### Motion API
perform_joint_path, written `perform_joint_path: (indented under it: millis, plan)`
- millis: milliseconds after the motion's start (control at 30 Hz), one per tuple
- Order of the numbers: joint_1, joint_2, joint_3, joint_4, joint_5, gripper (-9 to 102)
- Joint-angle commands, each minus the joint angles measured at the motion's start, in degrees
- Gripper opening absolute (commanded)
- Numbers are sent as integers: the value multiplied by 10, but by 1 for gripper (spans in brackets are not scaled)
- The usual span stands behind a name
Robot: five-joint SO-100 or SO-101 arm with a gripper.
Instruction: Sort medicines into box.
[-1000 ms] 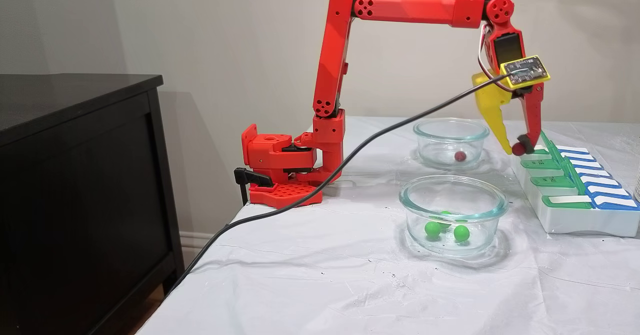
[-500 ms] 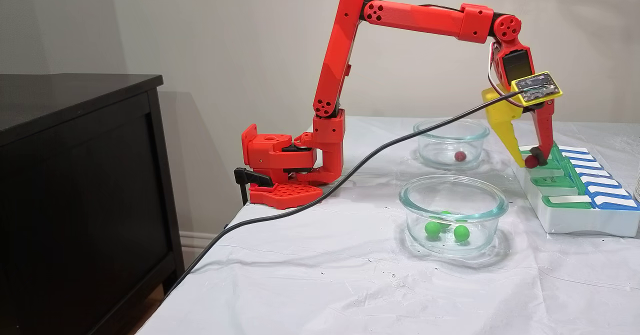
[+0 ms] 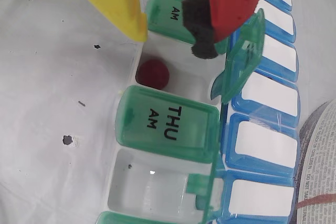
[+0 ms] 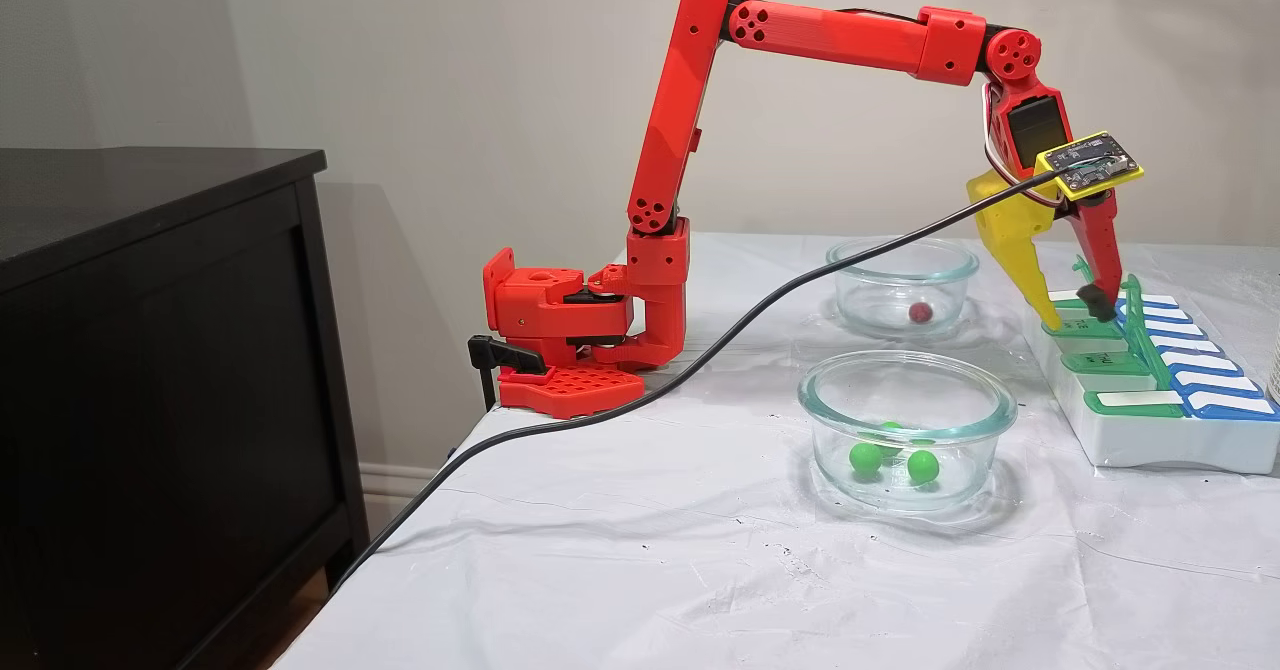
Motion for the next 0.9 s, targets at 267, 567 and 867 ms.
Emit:
perform_joint_path:
  millis: [267, 567, 867]
  plan:
    - [-91, 153, 17, 4, -79, 0]
    - [-197, 226, 71, 32, -129, 0]
    - [-280, 243, 123, 60, -223, 3]
